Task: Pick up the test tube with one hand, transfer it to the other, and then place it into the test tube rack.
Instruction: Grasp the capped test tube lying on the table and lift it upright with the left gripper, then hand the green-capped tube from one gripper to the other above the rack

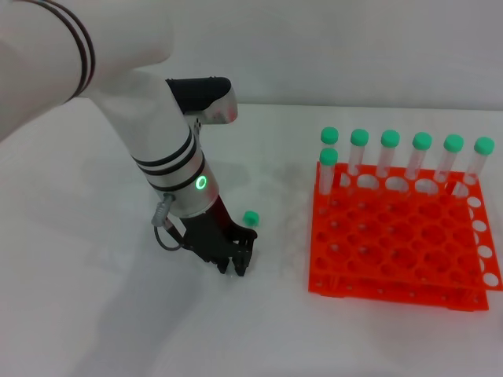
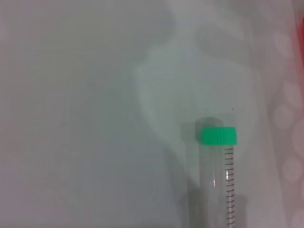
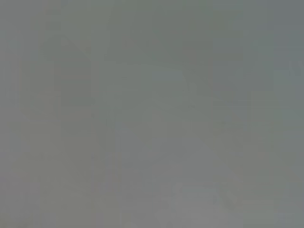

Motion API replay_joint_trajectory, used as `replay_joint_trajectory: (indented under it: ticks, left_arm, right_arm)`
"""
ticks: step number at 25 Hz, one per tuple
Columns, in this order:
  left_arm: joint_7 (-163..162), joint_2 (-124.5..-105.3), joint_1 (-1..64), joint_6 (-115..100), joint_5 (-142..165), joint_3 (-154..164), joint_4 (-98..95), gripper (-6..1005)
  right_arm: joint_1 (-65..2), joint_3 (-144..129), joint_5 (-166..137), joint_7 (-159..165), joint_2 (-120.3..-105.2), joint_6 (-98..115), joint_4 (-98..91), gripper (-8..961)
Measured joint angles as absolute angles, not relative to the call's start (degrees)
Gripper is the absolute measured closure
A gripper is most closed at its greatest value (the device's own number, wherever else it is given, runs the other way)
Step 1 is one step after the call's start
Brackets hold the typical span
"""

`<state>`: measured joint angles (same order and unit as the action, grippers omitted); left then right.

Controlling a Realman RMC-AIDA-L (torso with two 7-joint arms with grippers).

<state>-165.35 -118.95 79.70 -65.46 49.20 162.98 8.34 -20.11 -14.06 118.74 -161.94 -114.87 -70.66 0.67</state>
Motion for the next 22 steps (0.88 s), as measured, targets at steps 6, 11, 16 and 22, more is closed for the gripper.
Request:
replay_joint_trajectory:
  ticks: [6,11,16,22]
  left_arm:
    - [-163.9,-118.81,80.2,-64.9,48.5,162.9,8.7,763]
    - [-158.9,-118.33,79.9,-61.8,43.1,162.9,12.1,802]
    - [-149.0,-118.08,77.2,-57.0,30.9,162.9,19.5,794]
    - [-126.4,-116.82,67.7,-49.9,-2.2,162.9,20.8,785]
  right_arm:
    - [-20.1,-14.0,118.8,-161.9,-114.87,-70.6,0.7,82]
    - [-20.1,-13.5,119.0,-161.9,-114.87,-70.4,0.7,82]
    - [-20.3,-13.0,119.2,-161.9,-114.97,-70.4,0.7,82]
    - [-20.8,-8.6,119.4,-161.8,-115.16,-70.3,1.0,83]
